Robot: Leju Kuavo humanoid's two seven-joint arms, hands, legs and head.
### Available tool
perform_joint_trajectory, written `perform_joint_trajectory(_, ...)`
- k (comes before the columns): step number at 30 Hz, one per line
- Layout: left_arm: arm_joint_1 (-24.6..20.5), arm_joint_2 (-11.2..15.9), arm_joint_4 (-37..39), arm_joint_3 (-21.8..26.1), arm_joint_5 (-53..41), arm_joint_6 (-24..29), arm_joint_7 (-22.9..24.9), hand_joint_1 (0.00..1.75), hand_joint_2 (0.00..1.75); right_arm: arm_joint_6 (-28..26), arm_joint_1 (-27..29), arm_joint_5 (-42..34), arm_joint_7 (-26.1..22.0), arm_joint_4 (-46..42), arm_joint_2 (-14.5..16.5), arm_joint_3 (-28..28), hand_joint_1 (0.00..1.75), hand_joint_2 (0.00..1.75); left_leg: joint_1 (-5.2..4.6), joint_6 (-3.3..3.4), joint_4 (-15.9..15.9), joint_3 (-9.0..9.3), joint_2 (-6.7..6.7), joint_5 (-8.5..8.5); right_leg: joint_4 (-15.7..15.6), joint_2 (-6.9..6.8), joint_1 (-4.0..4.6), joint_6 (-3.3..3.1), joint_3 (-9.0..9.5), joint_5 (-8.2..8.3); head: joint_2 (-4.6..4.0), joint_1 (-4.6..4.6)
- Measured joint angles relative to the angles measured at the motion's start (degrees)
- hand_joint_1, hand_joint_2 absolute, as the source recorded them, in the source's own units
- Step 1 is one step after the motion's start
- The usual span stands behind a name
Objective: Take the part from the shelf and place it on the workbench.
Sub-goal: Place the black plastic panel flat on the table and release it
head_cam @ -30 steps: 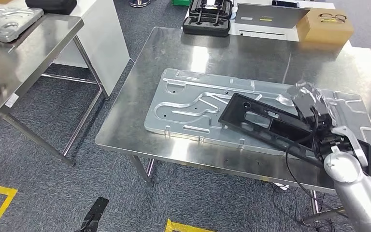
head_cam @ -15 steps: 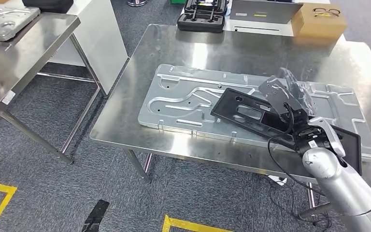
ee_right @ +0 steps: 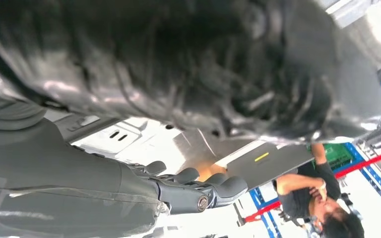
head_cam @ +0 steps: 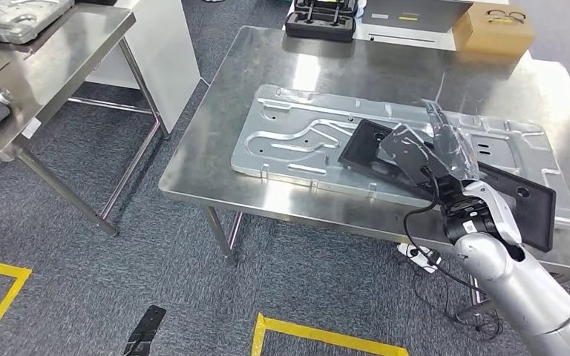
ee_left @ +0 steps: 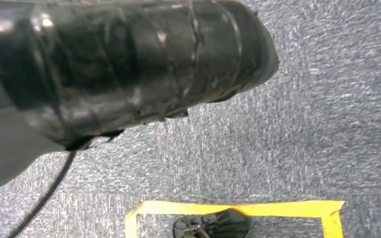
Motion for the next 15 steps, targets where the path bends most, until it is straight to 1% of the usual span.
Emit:
perform_joint_trajectory(1, 0.0, 0.0, 0.0, 0.0, 0.0, 0.0, 0.0, 0.0, 0.0, -0.3, 0.0, 0.2, -0.1, -0.2, 0.0, 0.0, 0.0, 0.0, -0.03, -0.23, 0.3, -0.41, -0.01, 0.27, -2.9, -0.01, 0.15, -0.16, 1.87, 0.14, 0.0, -0.03)
perform_joint_trajectory(2, 0.1, -0.1, 0.0, 0.0, 0.1, 0.0, 0.0, 0.0, 0.0, -0.5, -0.1, 0.4, -0.1, -0.4, 0.0, 0.0, 0.0, 0.0, -0.05, -0.51, 0.5, -0.62, -0.02, 0.57, -4.8, -0.01, 0.31, -0.29, 2.86, -0.13, 0.0, 0.04)
perform_joint_trajectory(3, 0.1, -0.1, 0.0, 0.0, 0.1, 0.0, 0.0, 0.0, 0.0, -0.7, -0.3, 0.5, -0.1, -0.6, 0.0, 0.0, 0.0, 0.0, -0.06, -0.79, 0.5, -0.72, -0.03, 0.96, -5.4, 0.0, 0.49, -0.41, 3.1, -0.17, 0.0, 0.1)
perform_joint_trajectory(4, 0.2, -0.1, 0.0, 0.0, 0.1, 0.0, -0.1, 0.0, 0.0, -0.9, -0.3, 0.6, -0.2, -0.6, 0.0, 0.0, 0.0, 0.0, -0.06, -1.09, 0.4, -0.75, -0.06, 1.29, -5.4, 0.0, 0.36, -0.67, 2.89, 0.4, 0.0, 0.18)
perform_joint_trajectory(5, 0.2, -0.1, 0.0, 0.0, 0.1, 0.0, -0.1, 0.0, 0.0, -1.3, -0.4, 0.7, -0.3, -0.7, 0.0, 0.0, 0.0, 0.0, 0.0, -1.43, 0.6, -0.97, -0.09, 1.18, -5.7, -0.07, 0.24, -0.94, 2.63, 0.88, 0.0, 0.32)
perform_joint_trajectory(6, 0.2, -0.1, 0.0, 0.0, 0.1, 0.0, -0.1, 0.0, 0.0, -1.8, -0.4, 0.8, -0.4, -0.8, 0.1, 0.0, 0.0, 0.0, 0.1, -1.8, 1.3, -1.38, -0.11, 0.22, -5.8, -0.13, 0.1, -1.31, 2.19, 1.51, 0.0, 0.27)
perform_joint_trajectory(7, 0.2, -0.1, 0.0, 0.0, 0.2, 0.0, -0.1, 0.0, 0.0, -2.7, -0.4, 0.9, -0.5, -1.0, 0.1, 0.0, 0.0, 0.0, 0.27, -2.25, 3.0, -2.01, -0.12, -1.76, -5.9, -0.2, -0.09, -1.69, 1.6, 2.19, 0.0, 0.21)
perform_joint_trajectory(8, 0.3, -0.2, 0.0, 0.0, 0.2, 0.0, -0.1, 0.0, 0.0, -3.7, -0.4, 1.0, -0.7, -1.2, 0.1, -0.1, 0.0, 0.0, 0.57, -2.66, 5.5, -2.75, -0.1, -4.51, -6.0, -0.25, -0.09, -1.93, 0.89, 2.81, 0.0, 0.16)
perform_joint_trajectory(9, 0.3, -0.2, 0.0, 0.0, 0.2, 0.1, -0.1, 0.0, 0.0, -4.9, -0.4, 0.9, -0.9, -1.4, 0.1, -0.4, 0.0, 0.0, 0.84, -3.04, 9.0, -3.58, -0.08, -7.59, -6.0, -0.23, -0.1, -2.1, 0.08, 3.44, 0.0, 0.07)
perform_joint_trajectory(10, 0.3, -0.2, 0.0, 0.0, 0.3, 0.1, -0.2, 0.0, 0.0, -6.1, -0.4, 0.8, -1.1, -1.6, 0.1, -0.6, 0.0, 0.0, 1.14, -3.38, 12.6, -4.28, -0.08, -10.19, -6.0, -0.24, -0.12, -2.15, -0.73, 4.04, 0.0, 0.06)
perform_joint_trajectory(11, 0.3, -0.2, 0.0, 0.0, 0.4, 0.1, -0.2, 0.0, 0.0, -7.1, -0.3, 0.6, -1.3, -1.7, 0.1, -0.9, 0.0, 0.0, 1.42, -3.66, 15.7, -4.66, -0.08, -11.62, -5.9, -0.24, -0.14, -2.1, -1.53, 4.64, 0.0, 0.08)
perform_joint_trajectory(12, 0.3, -0.2, 0.0, 0.0, 0.4, 0.1, -0.2, 0.0, 0.0, -8.1, -0.2, 0.2, -1.6, -1.8, 0.1, -1.1, 0.0, 0.0, 1.71, -3.91, 17.6, -4.48, -0.08, -11.67, -5.9, -0.25, -0.16, -2.01, -2.31, 5.22, 0.0, 0.07)
perform_joint_trajectory(13, 0.3, -0.3, 0.0, 0.0, 0.4, 0.2, -0.3, 0.0, 0.0, -9.0, 0.1, -0.2, -1.9, -2.0, 0.1, -1.4, 0.0, 0.0, 2.0, -4.11, 17.7, -3.46, -0.08, -10.38, -5.9, -0.25, -0.18, -1.86, -3.06, 5.79, 0.0, 0.08)
perform_joint_trajectory(14, 0.3, -0.3, 0.0, 0.0, 0.5, 0.2, -0.3, 0.0, 0.0, -10.0, 0.4, -0.8, -2.3, -2.2, 0.1, -1.8, 0.0, 0.0, 2.29, -4.26, 16.0, -1.6, -0.08, -8.46, -5.9, -0.25, -0.21, -1.66, -3.76, 6.35, 0.0, 0.08)
perform_joint_trajectory(15, 0.3, -0.4, 0.0, 0.0, 0.5, 0.2, -0.4, 0.0, 0.0, -10.9, 0.6, -1.3, -2.7, -2.4, 0.1, -2.3, 0.0, 0.0, 2.56, -4.36, 12.8, 1.1, -0.09, -6.87, -5.9, -0.23, -0.25, -1.41, -4.36, 6.88, 0.0, 0.07)
